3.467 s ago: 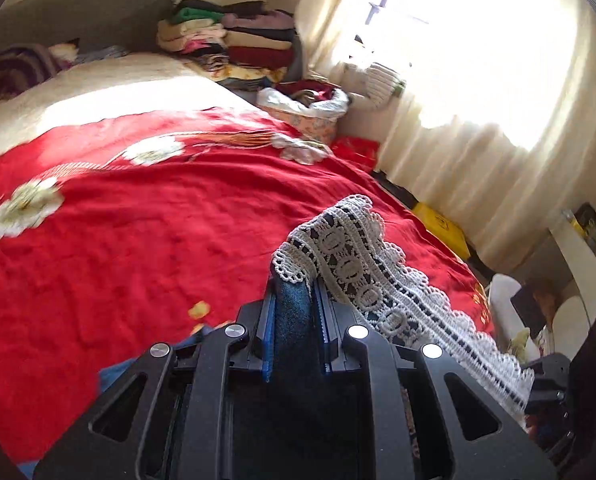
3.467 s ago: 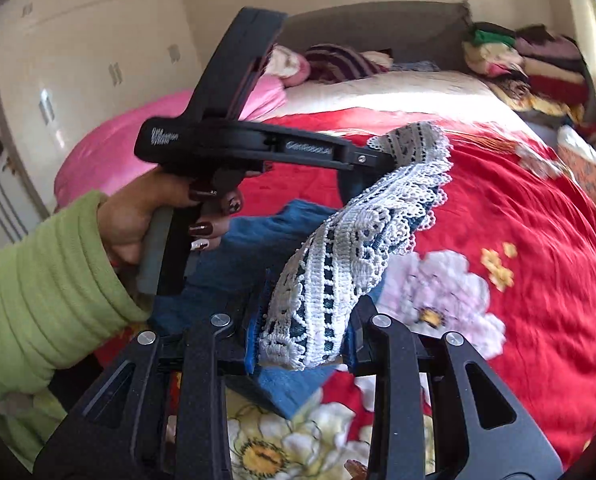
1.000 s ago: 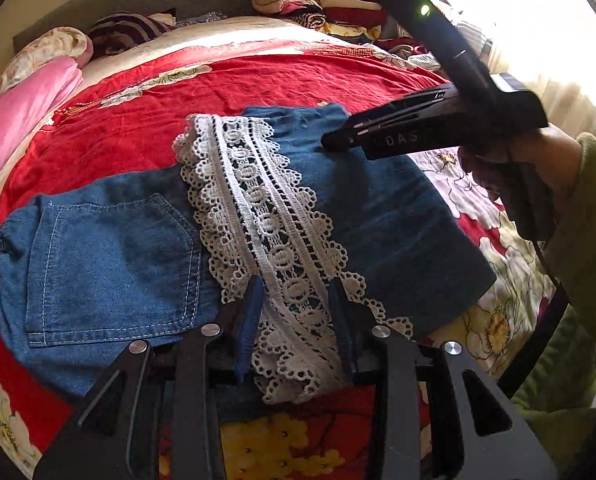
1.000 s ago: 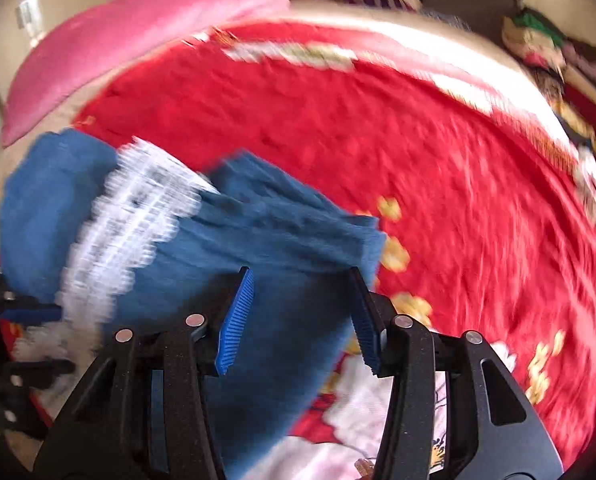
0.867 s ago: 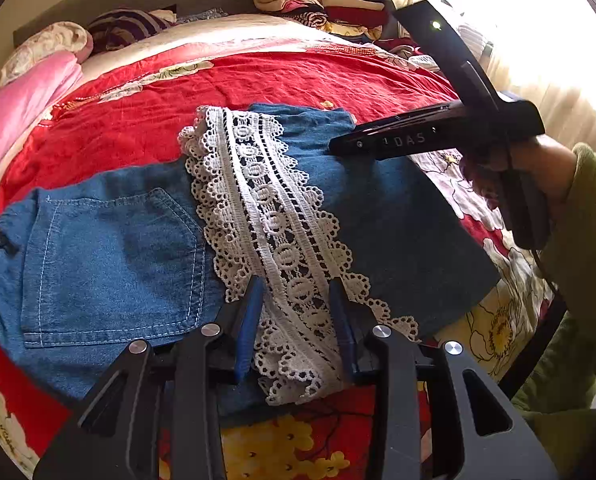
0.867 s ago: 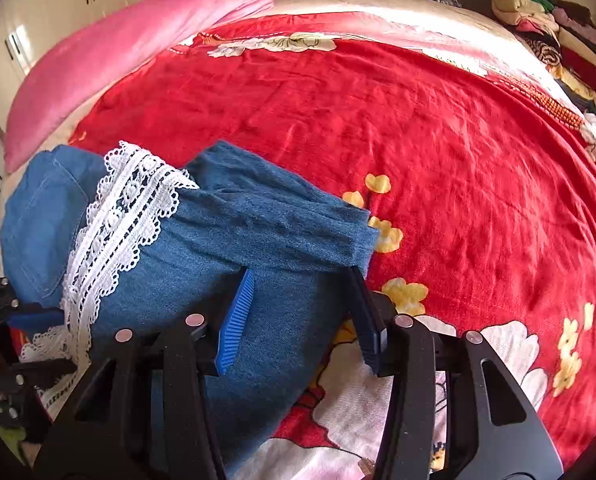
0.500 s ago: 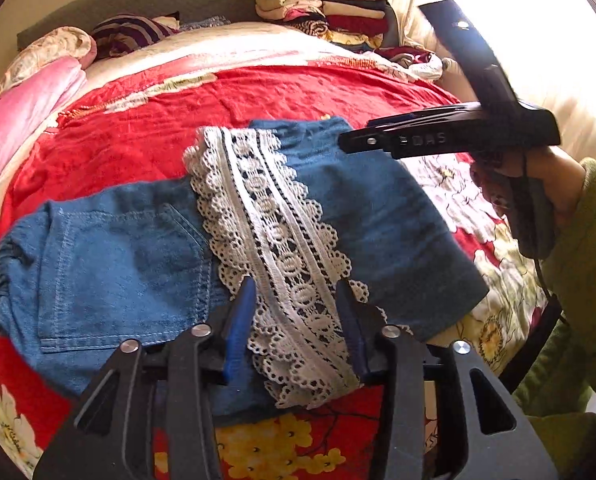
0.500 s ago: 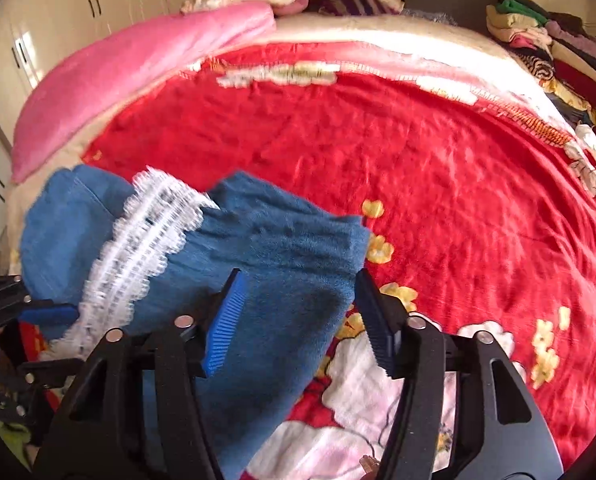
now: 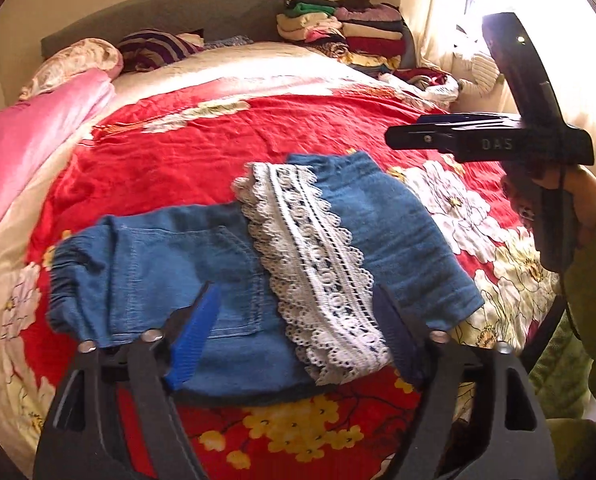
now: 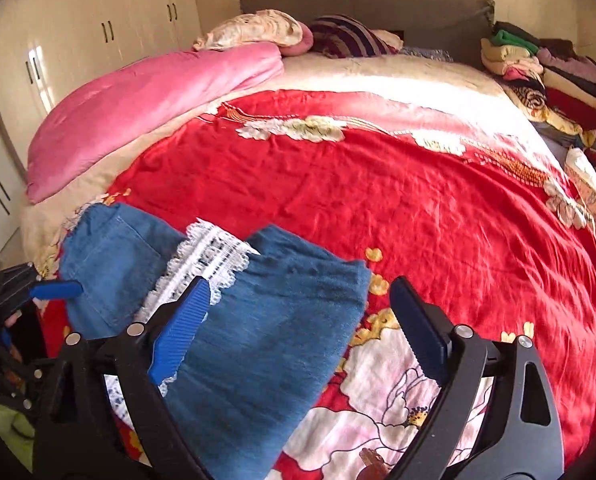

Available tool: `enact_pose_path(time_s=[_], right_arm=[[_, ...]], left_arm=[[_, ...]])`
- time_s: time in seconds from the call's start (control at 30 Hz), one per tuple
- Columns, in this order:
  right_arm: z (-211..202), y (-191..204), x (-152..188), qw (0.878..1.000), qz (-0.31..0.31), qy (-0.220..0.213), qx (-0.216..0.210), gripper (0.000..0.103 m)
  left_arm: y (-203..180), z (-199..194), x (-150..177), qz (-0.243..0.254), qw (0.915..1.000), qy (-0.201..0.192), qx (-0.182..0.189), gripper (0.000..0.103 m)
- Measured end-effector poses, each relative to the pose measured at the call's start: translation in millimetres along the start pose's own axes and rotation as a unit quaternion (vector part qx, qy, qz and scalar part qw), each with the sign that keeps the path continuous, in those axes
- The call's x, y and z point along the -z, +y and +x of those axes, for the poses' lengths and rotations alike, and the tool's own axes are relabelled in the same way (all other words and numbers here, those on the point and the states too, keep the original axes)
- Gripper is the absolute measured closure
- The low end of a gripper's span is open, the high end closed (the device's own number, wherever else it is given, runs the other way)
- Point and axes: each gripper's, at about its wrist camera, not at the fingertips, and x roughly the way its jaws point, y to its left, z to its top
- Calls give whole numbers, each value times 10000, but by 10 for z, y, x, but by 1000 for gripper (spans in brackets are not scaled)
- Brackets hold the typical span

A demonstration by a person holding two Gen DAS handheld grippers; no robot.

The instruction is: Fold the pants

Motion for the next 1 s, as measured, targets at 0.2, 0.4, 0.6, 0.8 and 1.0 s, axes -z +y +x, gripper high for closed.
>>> enact_pose_path(time_s=[0.2, 0.4, 0.6, 0.8, 1.0], right_arm=[[-79, 261, -127, 9995, -236, -147, -132, 13], [24, 592, -279, 9978, -509, -103, -420, 12], [282, 1020, -405, 9932, -893, 91, -746, 12], [652, 1493, -510, 9842, -1299, 439, -1123, 12], [1012, 1851, -575, 9738, -1553, 827, -1438, 12]], left_arm=[[153, -145, 8, -118, 9995, -112, -259, 14], [349, -235, 86, -293, 9983, -104, -488, 11], [633, -250, 235, -607, 9957, 24, -696, 9], [906, -198, 395, -988, 9924, 182, -716, 9], [1251, -127, 556, -1730, 9836, 255, -435, 9]])
